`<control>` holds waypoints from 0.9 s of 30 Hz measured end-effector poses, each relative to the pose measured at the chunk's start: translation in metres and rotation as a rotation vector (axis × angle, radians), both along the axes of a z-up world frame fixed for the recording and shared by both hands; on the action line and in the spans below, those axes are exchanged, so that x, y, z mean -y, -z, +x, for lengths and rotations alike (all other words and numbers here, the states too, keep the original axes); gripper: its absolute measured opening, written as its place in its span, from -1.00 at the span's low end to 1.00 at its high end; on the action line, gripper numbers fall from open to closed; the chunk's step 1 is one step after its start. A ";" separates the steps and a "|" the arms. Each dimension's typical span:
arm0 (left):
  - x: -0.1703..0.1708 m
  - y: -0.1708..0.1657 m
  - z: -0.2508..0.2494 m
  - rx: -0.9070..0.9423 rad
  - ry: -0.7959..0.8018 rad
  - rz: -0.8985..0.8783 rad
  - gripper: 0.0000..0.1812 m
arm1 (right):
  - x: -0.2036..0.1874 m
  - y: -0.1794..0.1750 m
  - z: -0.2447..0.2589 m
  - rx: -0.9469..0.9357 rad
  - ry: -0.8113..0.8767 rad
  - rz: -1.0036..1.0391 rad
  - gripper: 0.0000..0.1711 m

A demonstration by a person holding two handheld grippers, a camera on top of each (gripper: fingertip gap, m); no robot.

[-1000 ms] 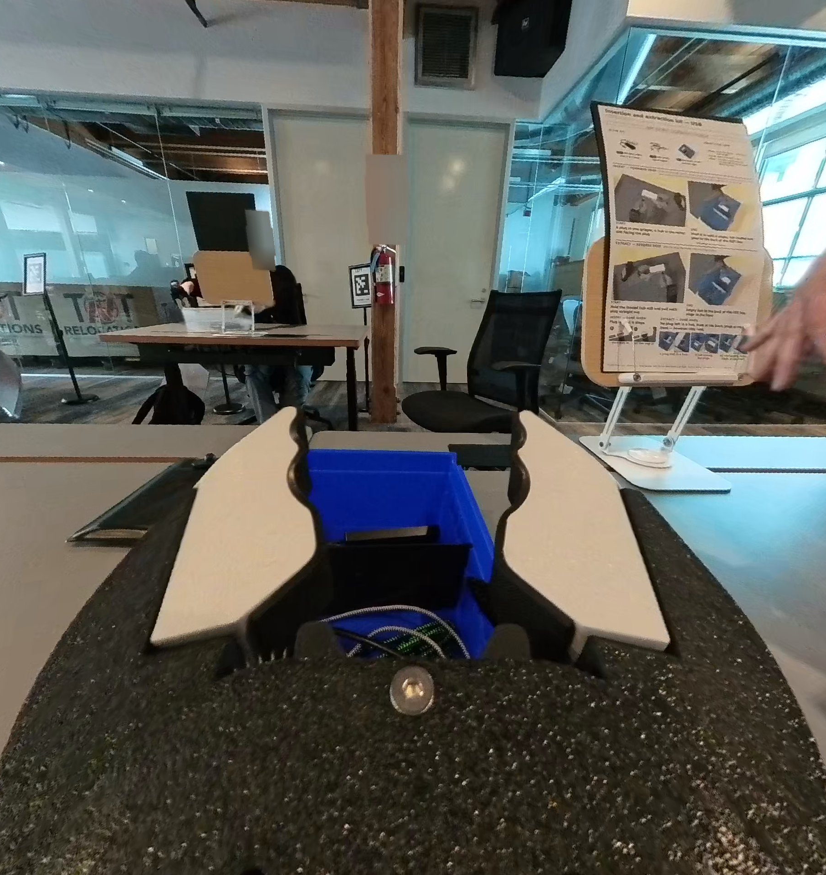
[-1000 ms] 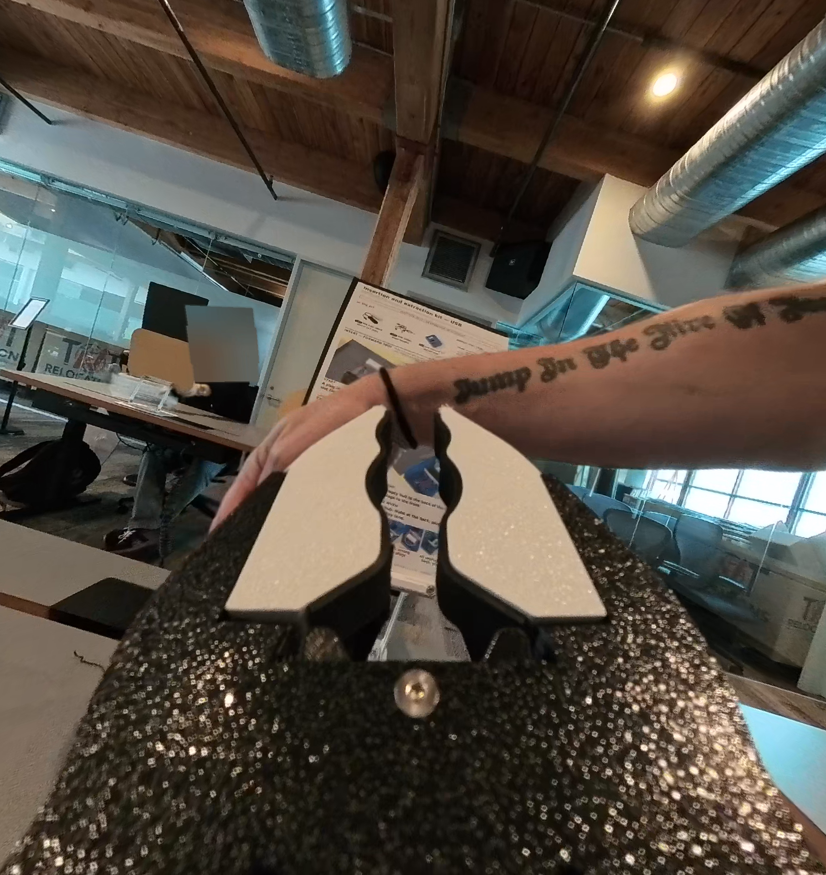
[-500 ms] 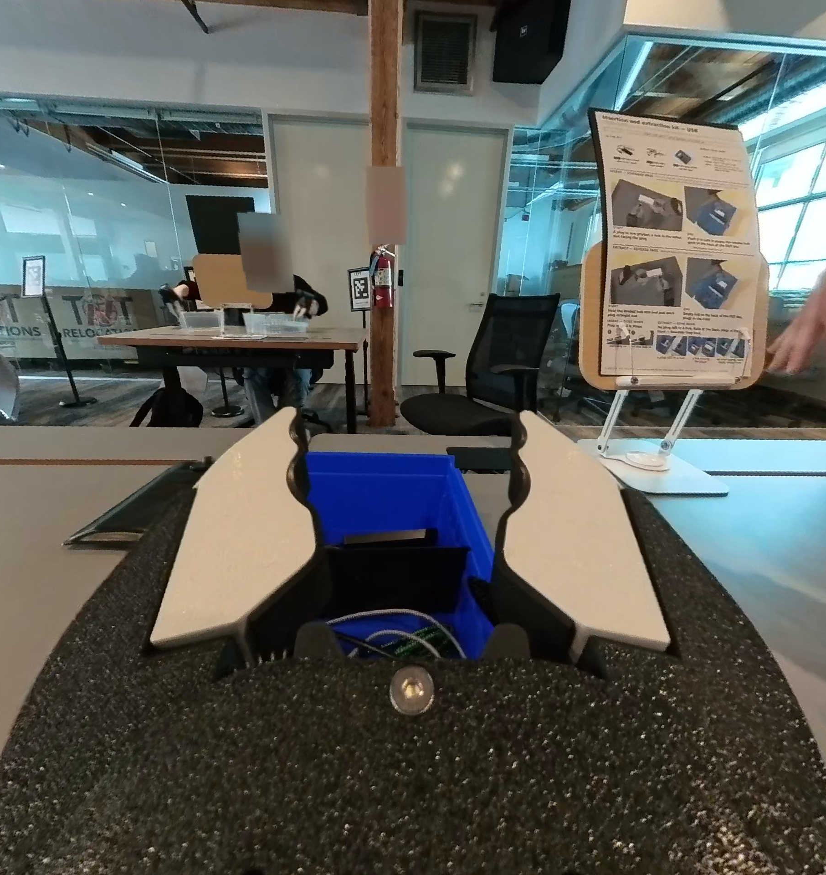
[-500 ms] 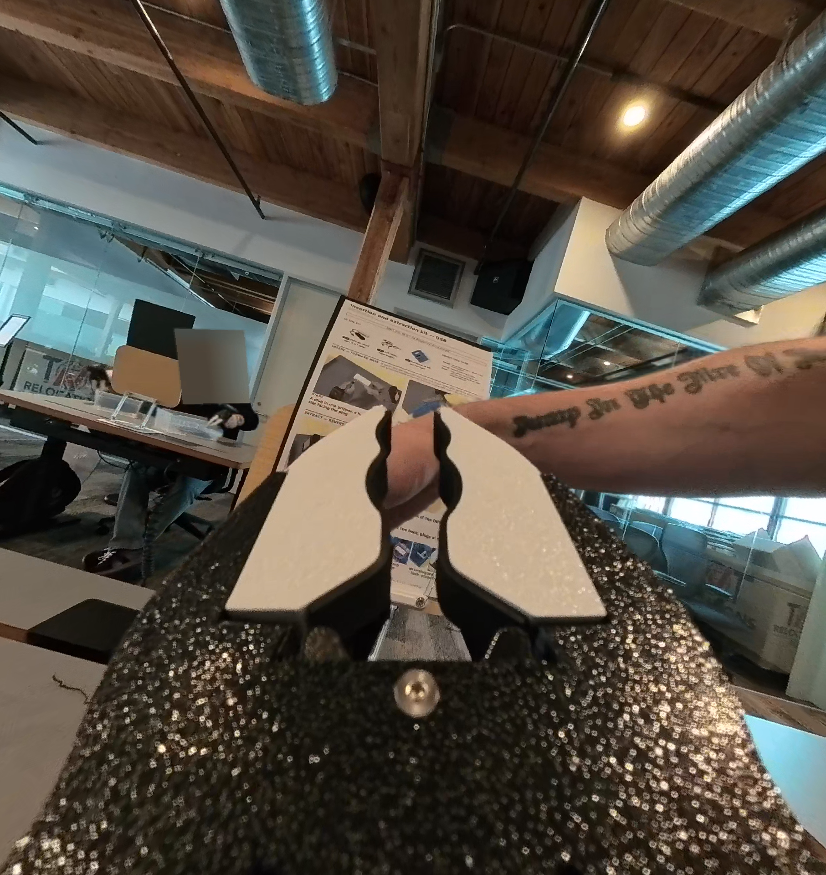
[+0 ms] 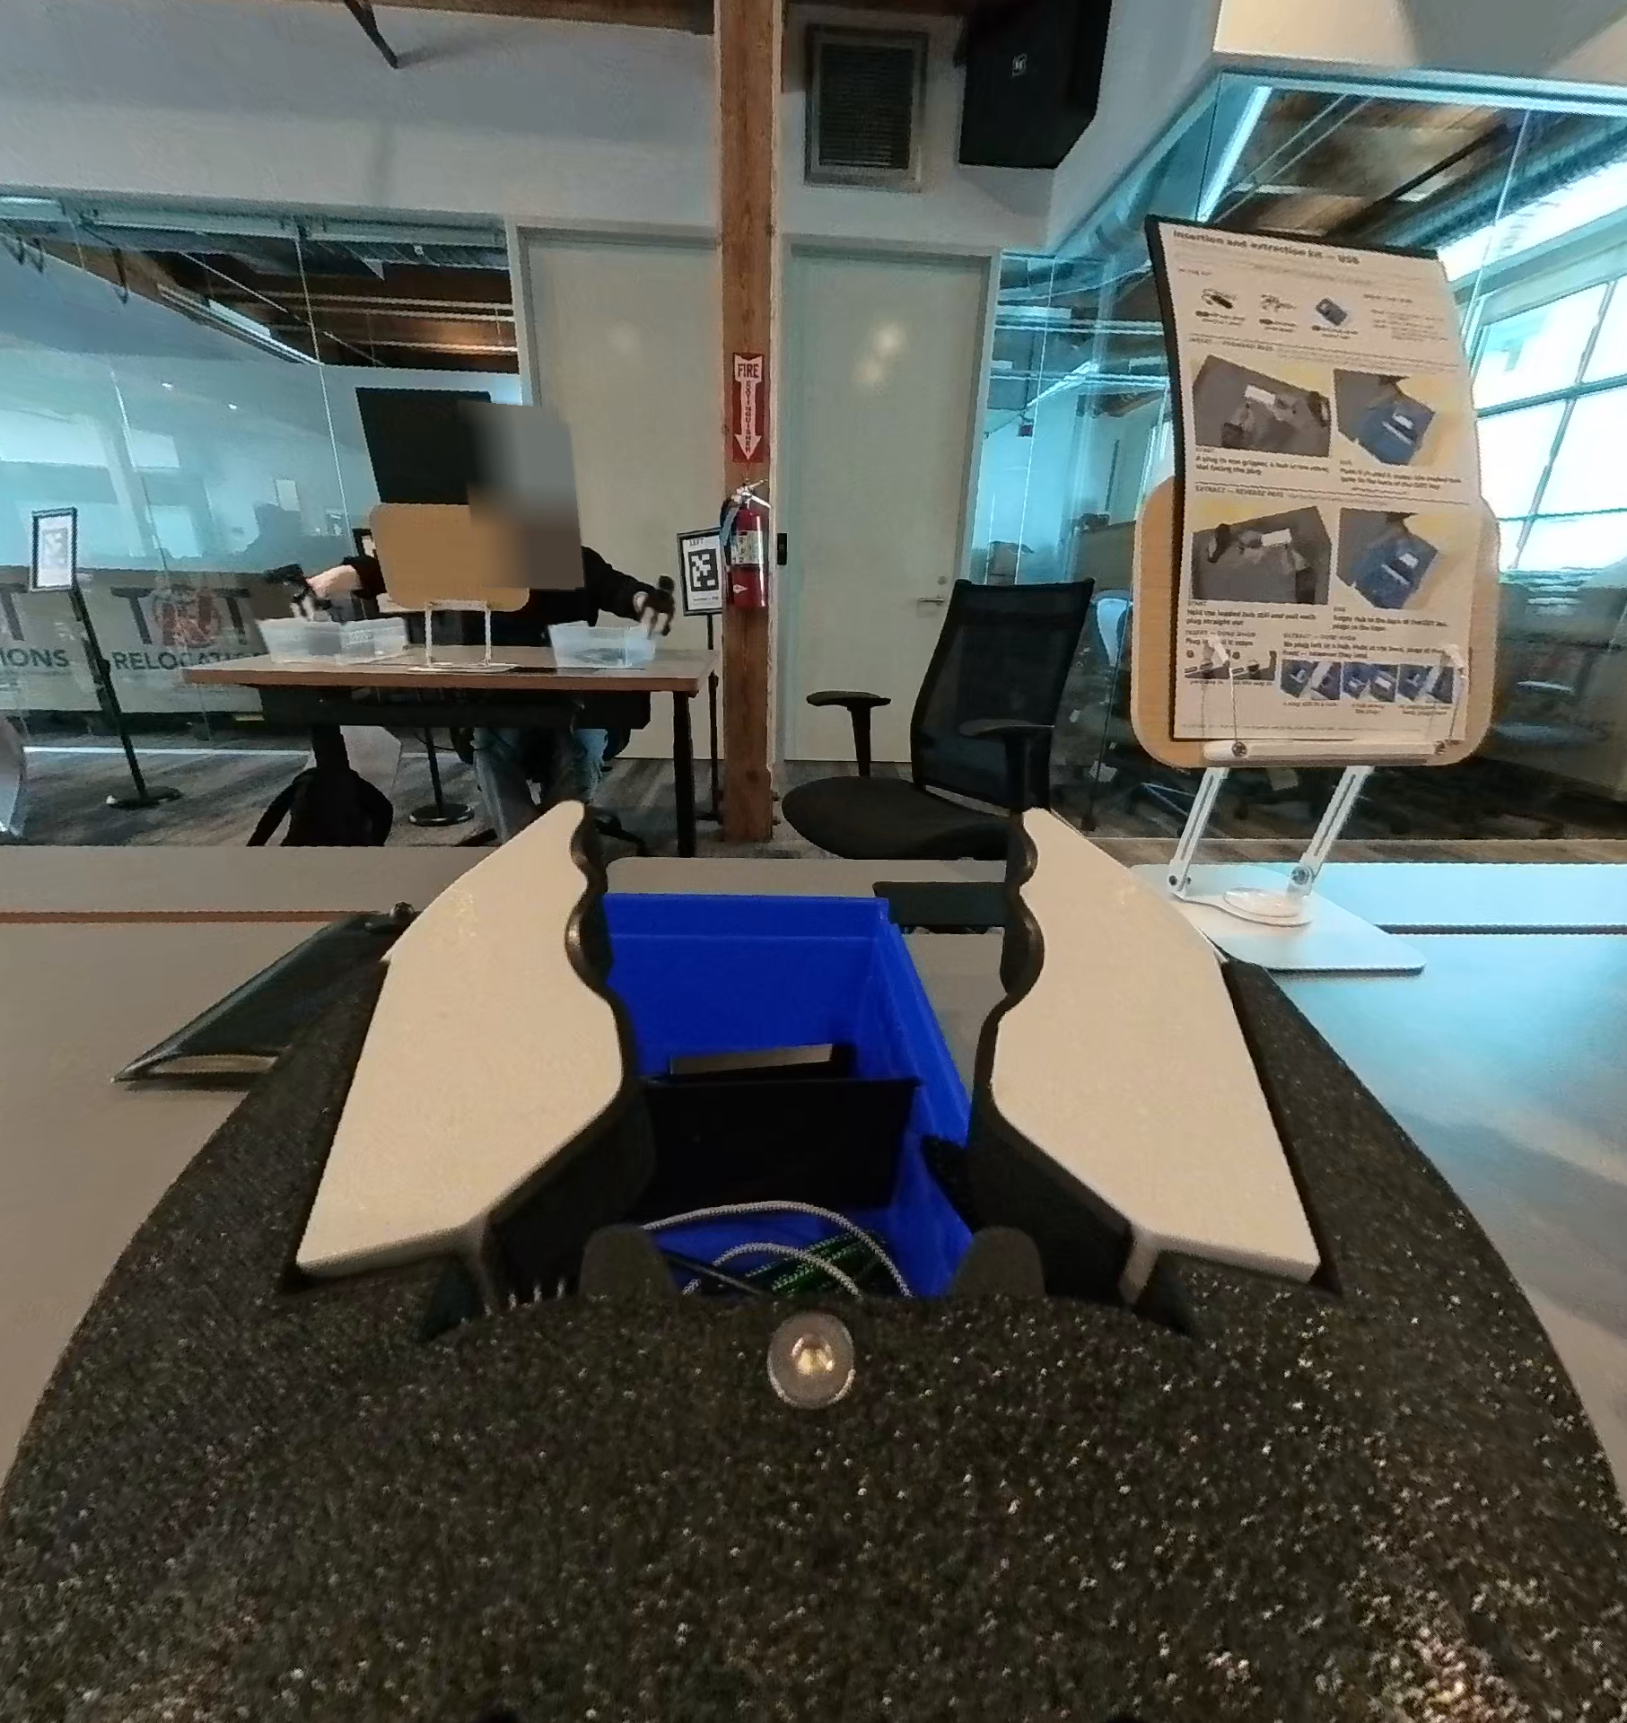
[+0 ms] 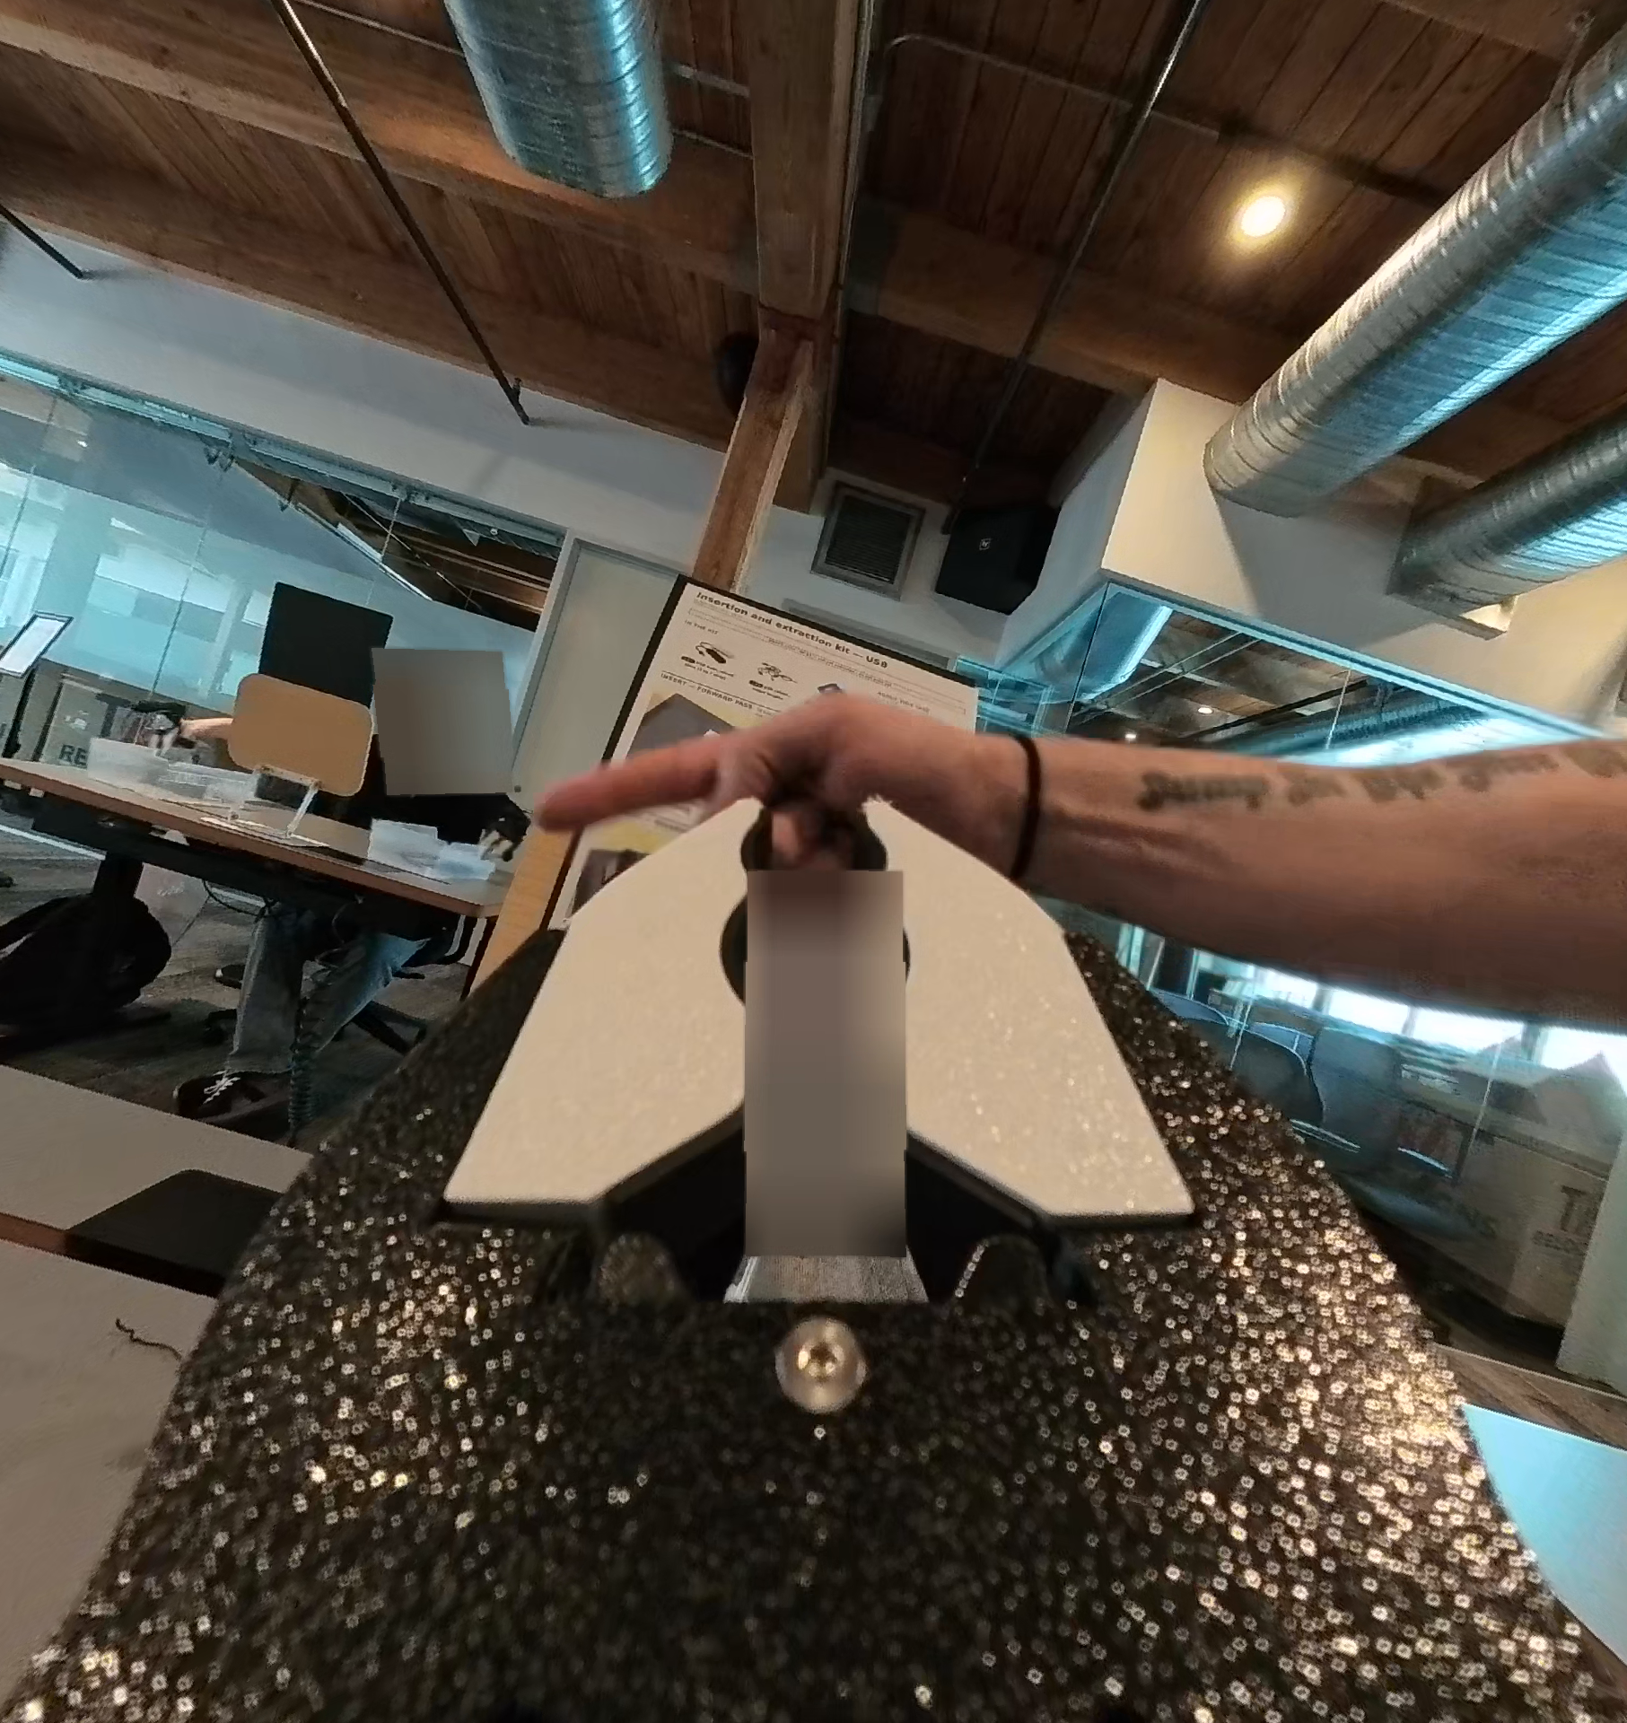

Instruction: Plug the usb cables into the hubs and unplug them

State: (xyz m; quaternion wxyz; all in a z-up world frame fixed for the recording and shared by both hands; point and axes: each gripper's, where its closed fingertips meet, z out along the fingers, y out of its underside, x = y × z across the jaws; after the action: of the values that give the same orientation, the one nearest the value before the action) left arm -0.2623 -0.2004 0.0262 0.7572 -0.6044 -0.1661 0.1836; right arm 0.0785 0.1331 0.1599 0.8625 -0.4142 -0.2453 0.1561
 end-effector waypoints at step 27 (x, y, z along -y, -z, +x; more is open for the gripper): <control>0.008 -0.003 -0.005 -0.025 -0.049 0.007 -0.10 | 0.006 -0.004 0.006 -0.022 0.003 0.024 -0.82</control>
State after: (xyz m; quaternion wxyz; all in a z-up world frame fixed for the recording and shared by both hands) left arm -0.2677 -0.2087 0.0295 0.7566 -0.5953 -0.1720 0.2090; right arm 0.0849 0.1275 0.1643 0.8701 -0.4027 -0.2371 0.1563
